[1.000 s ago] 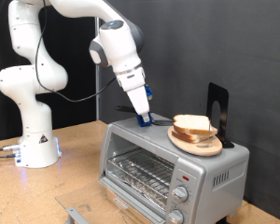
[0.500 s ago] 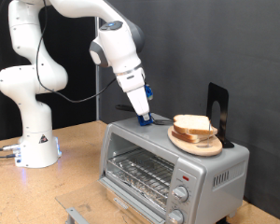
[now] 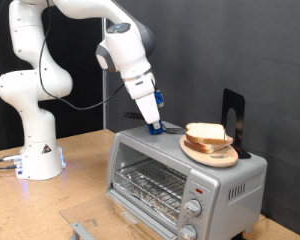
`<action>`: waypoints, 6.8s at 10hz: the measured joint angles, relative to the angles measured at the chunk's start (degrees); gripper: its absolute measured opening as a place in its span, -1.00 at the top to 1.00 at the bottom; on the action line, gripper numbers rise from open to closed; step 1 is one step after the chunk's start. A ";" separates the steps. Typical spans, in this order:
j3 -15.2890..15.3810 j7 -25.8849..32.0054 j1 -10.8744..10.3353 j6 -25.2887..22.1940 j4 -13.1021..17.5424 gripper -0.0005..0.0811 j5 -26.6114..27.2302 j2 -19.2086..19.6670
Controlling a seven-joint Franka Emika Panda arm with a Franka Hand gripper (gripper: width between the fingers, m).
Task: Make a piece of toast with the oven
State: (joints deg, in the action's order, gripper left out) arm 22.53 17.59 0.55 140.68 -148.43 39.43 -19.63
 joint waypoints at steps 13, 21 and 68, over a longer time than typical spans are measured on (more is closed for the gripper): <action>0.00 -0.12 0.04 -1.94 -0.07 -0.99 -0.10 -0.48; 0.00 -1.51 0.32 -1.14 -0.30 -0.99 -0.21 0.04; 1.99 -0.60 0.02 1.18 -1.45 -0.99 -2.71 -1.54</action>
State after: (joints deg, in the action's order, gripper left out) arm 24.51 16.99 0.56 141.85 -149.88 36.72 -21.17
